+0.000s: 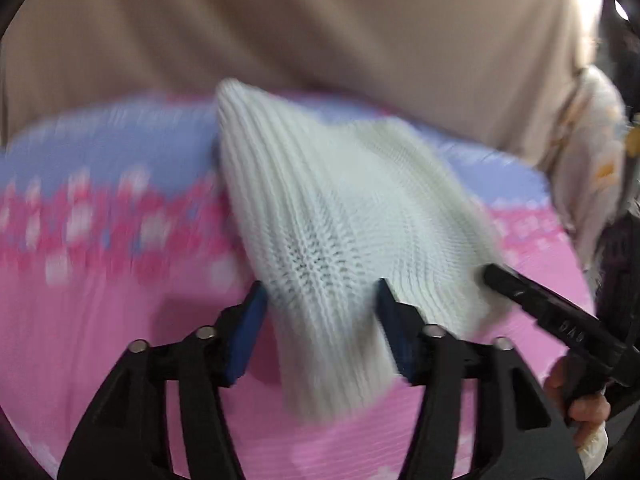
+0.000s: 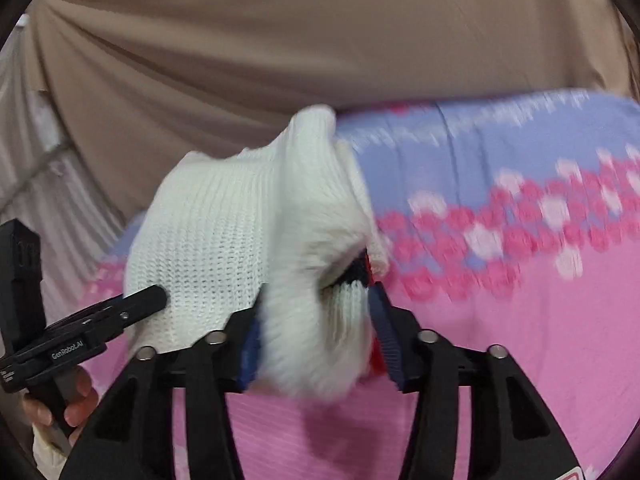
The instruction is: Fold small clothes
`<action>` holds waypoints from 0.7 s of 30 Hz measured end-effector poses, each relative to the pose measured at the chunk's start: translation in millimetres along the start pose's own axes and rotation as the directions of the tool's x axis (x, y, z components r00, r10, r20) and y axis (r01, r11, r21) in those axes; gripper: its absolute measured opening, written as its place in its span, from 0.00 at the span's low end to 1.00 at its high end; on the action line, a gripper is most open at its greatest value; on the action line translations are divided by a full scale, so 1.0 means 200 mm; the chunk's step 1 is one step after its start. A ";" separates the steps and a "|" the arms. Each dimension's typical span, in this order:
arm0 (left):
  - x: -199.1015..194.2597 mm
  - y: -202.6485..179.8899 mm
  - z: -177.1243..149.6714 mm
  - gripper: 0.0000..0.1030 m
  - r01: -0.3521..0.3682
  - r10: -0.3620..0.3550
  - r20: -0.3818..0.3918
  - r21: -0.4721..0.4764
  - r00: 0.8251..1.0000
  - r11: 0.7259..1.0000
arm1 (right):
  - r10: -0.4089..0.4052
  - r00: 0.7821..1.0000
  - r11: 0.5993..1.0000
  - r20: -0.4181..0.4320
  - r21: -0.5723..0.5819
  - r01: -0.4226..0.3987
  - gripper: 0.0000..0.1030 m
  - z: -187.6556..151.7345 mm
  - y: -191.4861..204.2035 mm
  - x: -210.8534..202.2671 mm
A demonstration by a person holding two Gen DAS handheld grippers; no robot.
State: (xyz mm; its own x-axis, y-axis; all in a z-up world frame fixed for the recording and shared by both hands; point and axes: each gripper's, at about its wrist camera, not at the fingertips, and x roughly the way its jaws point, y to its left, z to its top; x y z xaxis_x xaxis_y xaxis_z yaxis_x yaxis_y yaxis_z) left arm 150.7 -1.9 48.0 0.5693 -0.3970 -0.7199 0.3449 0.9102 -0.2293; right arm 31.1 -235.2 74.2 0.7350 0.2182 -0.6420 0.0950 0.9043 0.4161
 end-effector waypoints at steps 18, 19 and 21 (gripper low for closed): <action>0.24 0.31 0.14 0.78 0.202 -0.212 -0.010 -0.266 0.977 0.943 | 0.059 0.990 0.998 -0.129 -0.027 -0.063 0.71 0.32 0.01 0.36; 0.27 0.30 0.16 0.71 0.222 -0.233 -0.015 -0.248 0.972 0.943 | 0.036 0.992 0.998 -0.121 -0.044 -0.042 0.64 0.32 0.02 0.40; 0.27 0.24 0.21 0.59 0.219 -0.222 0.007 -0.178 0.975 0.959 | 0.062 0.994 0.995 -0.095 -0.076 -0.069 0.36 0.32 0.07 0.37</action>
State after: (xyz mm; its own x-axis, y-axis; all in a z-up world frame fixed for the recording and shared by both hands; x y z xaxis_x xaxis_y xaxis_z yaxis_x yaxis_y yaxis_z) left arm 229.1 16.2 25.1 0.4837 -0.5899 -0.6466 0.3232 0.8069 -0.4943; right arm 130.6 -230.5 74.0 0.6727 0.3073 -0.6731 -0.0075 0.9124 0.4092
